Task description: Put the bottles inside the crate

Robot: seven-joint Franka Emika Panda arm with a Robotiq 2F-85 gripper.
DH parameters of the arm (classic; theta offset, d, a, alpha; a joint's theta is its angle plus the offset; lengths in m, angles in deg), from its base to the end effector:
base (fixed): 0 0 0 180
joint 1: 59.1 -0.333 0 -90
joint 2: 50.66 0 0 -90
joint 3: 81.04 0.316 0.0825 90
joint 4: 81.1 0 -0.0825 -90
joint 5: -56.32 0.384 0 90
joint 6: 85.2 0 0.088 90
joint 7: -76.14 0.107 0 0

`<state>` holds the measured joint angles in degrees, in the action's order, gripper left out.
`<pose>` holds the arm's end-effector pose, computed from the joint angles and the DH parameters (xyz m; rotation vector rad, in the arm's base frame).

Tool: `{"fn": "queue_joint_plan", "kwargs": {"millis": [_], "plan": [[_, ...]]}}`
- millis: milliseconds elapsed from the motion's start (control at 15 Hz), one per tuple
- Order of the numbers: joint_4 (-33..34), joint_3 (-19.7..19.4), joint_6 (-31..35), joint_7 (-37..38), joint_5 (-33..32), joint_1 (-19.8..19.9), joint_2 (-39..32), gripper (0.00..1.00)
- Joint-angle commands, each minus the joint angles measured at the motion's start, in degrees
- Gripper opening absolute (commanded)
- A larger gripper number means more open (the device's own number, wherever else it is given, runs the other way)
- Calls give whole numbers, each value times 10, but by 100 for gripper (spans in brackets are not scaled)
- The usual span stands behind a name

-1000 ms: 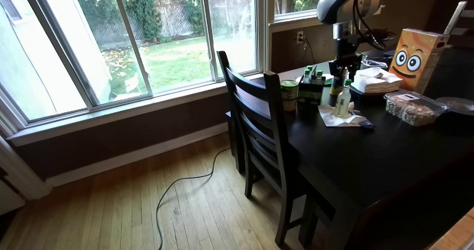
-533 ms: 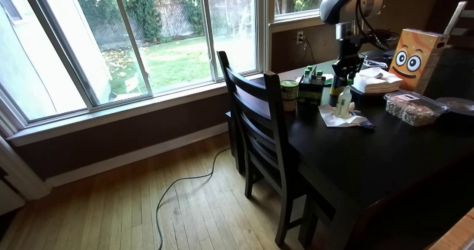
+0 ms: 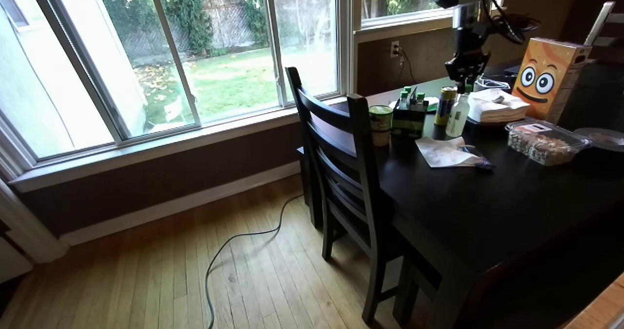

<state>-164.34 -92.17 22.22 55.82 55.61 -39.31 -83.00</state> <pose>0.6049 -0.3372 0.3520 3.0728 -0.2431 -0.2624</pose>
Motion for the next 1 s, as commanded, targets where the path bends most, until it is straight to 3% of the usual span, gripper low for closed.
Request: {"fn": "queue_joint_plan", "kwargs": {"millis": [0,933], "plan": [[30,5,-12,-8,-9,12,16,7],[165,31,50,-7,29,37,-64,7]]}}
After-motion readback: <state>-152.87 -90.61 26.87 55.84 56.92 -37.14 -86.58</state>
